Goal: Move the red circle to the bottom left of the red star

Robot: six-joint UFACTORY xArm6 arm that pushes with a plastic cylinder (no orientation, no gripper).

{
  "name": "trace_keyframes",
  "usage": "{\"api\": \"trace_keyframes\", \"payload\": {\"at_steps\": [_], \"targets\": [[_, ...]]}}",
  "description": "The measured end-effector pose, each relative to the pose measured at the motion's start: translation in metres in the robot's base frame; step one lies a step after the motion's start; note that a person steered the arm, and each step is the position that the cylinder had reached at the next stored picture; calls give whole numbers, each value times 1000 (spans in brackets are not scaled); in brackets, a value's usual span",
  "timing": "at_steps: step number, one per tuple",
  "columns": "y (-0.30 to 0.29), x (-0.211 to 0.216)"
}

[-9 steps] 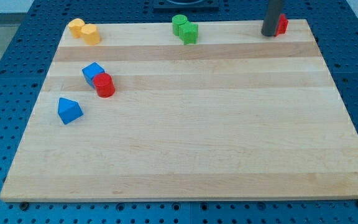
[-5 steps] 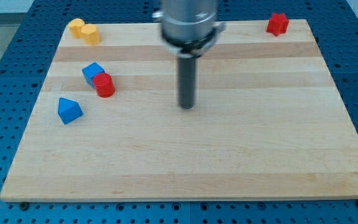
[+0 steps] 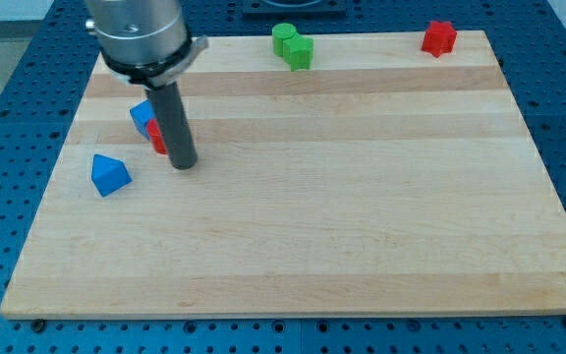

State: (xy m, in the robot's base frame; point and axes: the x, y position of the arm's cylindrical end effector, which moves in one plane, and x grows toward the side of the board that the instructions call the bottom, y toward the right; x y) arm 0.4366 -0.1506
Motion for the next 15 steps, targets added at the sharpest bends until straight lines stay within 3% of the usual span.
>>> {"api": "trace_keyframes", "payload": {"at_steps": [2,5,11,15], "targets": [[-46,-10],[-18,-46],[120,-101],[257,-113]]}}
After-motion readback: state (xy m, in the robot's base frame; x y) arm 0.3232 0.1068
